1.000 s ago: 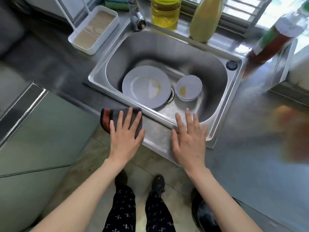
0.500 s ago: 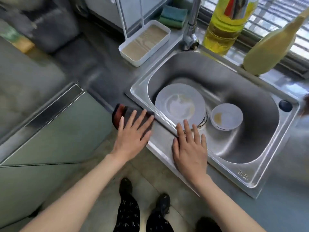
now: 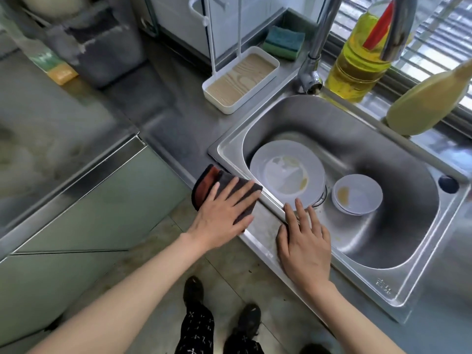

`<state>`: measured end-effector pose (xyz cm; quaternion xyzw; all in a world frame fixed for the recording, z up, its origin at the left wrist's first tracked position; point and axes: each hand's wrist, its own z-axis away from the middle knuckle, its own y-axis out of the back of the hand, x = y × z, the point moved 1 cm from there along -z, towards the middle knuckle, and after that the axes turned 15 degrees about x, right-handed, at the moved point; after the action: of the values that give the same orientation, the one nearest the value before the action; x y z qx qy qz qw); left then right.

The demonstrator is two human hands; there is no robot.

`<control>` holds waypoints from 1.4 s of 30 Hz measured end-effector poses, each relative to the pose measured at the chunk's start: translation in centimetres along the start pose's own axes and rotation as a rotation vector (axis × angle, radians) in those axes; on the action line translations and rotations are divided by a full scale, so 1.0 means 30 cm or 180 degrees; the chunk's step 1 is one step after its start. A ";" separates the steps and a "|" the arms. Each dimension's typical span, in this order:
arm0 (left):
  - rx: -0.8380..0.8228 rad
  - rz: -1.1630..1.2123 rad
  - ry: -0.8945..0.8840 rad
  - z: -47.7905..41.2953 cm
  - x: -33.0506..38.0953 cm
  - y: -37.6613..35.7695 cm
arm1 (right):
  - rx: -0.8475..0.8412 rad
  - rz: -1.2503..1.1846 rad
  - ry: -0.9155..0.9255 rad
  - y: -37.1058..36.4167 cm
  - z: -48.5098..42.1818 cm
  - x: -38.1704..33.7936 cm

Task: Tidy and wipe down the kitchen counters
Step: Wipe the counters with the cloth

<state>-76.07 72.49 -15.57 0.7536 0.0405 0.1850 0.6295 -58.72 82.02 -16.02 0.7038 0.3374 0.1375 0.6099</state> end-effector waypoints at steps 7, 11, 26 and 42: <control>0.0296 -0.0181 0.1140 -0.164 -0.069 0.011 | -0.0014 0.0021 -0.0016 0.001 -0.001 0.002; 0.0144 -0.0126 0.0172 -0.091 -0.006 0.000 | -0.0031 0.0057 0.0021 0.006 -0.003 -0.001; 0.0091 -0.0449 0.0018 -0.156 -0.258 0.034 | 0.0048 0.0128 -0.0039 0.015 -0.005 -0.013; -0.0027 -0.0174 -0.0610 -0.205 -0.661 0.113 | -0.0020 0.0112 -0.0605 -0.260 -0.447 -0.666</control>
<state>-97.09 71.70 -15.97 0.7638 -0.0002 0.0949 0.6384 -83.92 79.67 -16.14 0.7176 0.2651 0.0818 0.6388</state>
